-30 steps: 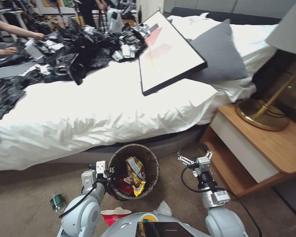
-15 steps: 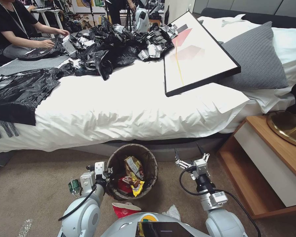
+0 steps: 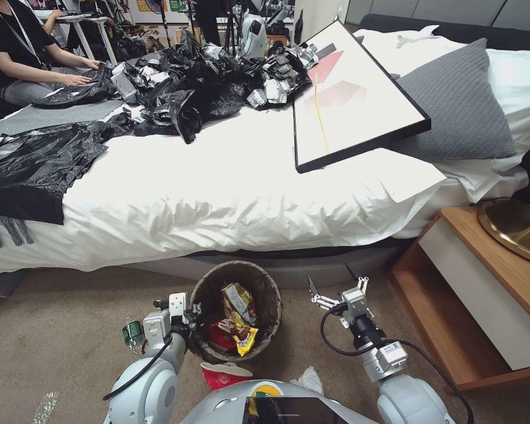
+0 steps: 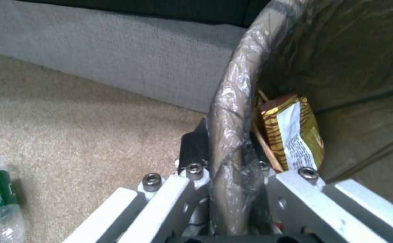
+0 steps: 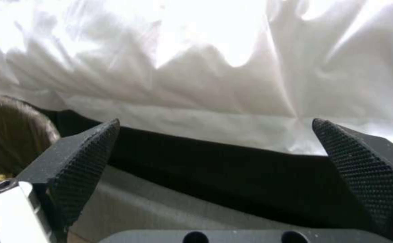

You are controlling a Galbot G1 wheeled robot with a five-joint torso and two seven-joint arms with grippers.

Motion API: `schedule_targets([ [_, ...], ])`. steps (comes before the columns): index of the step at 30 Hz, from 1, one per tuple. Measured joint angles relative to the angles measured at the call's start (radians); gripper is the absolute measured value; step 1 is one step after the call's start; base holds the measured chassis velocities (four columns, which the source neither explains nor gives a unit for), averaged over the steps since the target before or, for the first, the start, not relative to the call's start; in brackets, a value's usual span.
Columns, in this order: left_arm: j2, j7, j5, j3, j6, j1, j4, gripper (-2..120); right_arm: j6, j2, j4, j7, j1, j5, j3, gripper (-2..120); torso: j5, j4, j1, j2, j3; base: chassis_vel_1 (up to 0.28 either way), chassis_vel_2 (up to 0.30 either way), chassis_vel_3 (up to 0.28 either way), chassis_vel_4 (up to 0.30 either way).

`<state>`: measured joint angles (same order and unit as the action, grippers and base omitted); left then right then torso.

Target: Pick up the trash bin, then pick up the garbage from the floor and place it into the trash bin.

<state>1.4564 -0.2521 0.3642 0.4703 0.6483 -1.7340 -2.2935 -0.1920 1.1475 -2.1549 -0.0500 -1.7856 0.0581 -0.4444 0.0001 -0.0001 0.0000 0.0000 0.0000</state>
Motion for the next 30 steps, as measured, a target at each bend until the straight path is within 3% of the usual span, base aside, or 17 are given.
schedule_targets([
  [3, 0.0, 0.0, -0.003, -0.002, 0.0, 0.004, 0.0, 3, -0.013, 0.016, 0.001, 0.0, 0.011, -0.002, 0.006, 100, -0.0001, 0.0, 0.0, 0.0, 0.0, 0.0, 0.0, 0.0, 0.0],
  [5, -0.004, 0.0, -0.005, -0.001, 0.001, 0.009, 0.0, 3, -0.078, 0.051, 0.015, -0.004, 0.025, 0.001, 0.02, 100, -0.0001, 0.0, 0.0, 0.0, 0.0, 0.0, 0.0, 0.0, 0.0],
  [30, -0.006, 0.0, -0.013, 0.0, 0.004, 0.024, 0.003, 3, -0.085, 0.097, 0.007, -0.01, 0.046, 0.011, 0.037, 100, -0.0001, 0.0, 0.0, 0.0, 0.0, 0.021, -0.022, -0.023, 0.026],
])
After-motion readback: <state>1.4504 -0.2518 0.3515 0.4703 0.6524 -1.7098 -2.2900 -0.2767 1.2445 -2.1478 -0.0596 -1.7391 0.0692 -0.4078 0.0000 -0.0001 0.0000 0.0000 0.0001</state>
